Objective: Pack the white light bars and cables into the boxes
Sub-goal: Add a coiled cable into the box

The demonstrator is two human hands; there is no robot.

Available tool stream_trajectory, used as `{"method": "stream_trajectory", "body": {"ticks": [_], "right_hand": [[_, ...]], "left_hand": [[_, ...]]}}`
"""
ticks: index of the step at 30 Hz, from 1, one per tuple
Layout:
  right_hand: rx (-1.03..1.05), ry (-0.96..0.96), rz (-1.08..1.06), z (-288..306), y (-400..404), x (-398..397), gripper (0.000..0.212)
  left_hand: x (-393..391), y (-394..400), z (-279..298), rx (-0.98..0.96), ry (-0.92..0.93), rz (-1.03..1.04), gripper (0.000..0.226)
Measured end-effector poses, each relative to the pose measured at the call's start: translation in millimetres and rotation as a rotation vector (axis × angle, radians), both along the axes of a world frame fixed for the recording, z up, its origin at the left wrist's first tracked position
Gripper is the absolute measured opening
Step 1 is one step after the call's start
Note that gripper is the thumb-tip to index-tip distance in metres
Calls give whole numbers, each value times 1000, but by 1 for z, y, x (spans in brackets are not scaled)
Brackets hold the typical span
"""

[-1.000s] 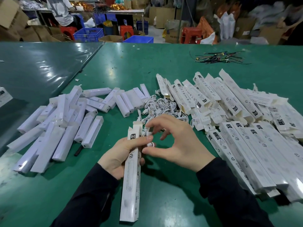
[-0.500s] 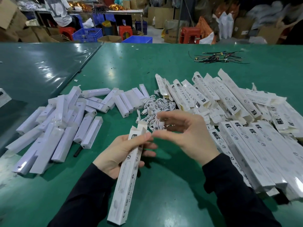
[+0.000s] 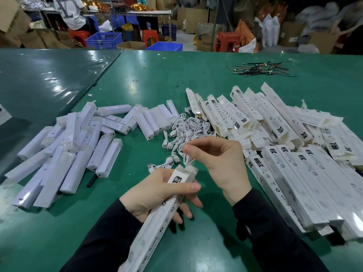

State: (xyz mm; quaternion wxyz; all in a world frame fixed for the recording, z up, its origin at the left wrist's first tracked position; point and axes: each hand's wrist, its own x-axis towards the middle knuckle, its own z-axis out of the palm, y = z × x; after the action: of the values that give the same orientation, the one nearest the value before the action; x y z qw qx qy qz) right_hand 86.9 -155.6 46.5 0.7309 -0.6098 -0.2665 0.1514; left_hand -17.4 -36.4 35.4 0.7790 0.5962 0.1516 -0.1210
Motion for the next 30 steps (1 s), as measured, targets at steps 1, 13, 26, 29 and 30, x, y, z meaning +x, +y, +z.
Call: {"method": "stream_trajectory", "body": {"ticks": [1, 13, 26, 29, 30], "right_hand": [[9, -3, 0, 0, 1, -1, 12], [-78, 46, 114, -3, 1, 1, 12], [-369, -250, 315, -10, -2, 2, 32], [-303, -195, 285, -9, 0, 1, 20], [-253, -155, 247, -8, 0, 3, 11]], "left_hand": [[0, -1, 0, 7, -1, 4, 31], [0, 3, 4, 31, -79, 90, 41], [2, -1, -4, 48, -91, 119, 24], [4, 2, -5, 12, -78, 209, 39], [6, 3, -5, -16, -78, 238, 44]]}}
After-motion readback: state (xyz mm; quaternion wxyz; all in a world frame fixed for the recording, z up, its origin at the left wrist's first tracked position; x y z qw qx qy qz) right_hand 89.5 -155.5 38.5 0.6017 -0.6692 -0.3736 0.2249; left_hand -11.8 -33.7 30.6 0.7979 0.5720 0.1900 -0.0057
